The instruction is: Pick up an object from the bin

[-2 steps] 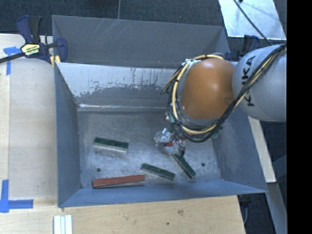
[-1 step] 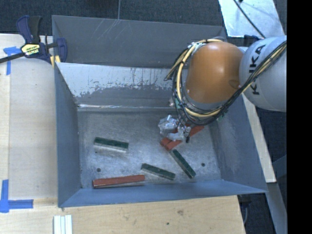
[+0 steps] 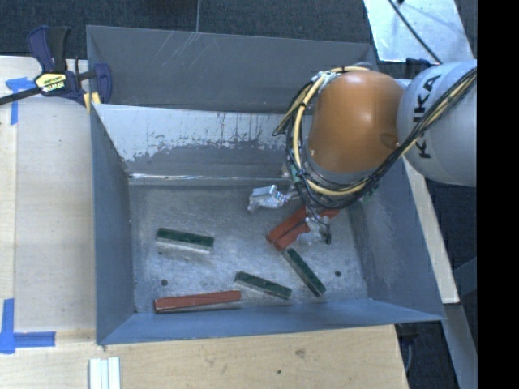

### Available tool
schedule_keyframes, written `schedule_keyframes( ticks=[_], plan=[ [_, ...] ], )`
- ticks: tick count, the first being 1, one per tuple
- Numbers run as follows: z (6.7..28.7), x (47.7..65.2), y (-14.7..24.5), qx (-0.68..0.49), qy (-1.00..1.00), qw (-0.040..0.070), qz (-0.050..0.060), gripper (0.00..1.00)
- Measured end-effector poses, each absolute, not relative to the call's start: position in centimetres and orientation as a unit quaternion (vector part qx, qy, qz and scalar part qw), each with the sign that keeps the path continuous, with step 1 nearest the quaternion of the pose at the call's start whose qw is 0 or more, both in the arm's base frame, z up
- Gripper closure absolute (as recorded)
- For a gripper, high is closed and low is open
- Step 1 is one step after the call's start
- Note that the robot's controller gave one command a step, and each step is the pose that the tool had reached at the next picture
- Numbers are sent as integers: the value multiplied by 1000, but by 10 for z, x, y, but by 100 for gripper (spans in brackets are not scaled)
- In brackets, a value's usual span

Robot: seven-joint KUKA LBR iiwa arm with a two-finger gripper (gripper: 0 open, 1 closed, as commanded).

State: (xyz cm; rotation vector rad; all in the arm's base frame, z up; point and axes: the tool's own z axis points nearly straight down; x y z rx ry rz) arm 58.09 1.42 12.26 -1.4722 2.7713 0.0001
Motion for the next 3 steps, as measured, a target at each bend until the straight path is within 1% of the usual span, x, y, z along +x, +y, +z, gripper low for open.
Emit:
schedule_keyframes(
  ticks=[1,2,3],
  plan=[
    [68,624,31,-481,876,1,0,0],
    [71,624,30,-480,877,3,0,100],
    [71,623,30,-480,877,2,0,0]
  ],
)
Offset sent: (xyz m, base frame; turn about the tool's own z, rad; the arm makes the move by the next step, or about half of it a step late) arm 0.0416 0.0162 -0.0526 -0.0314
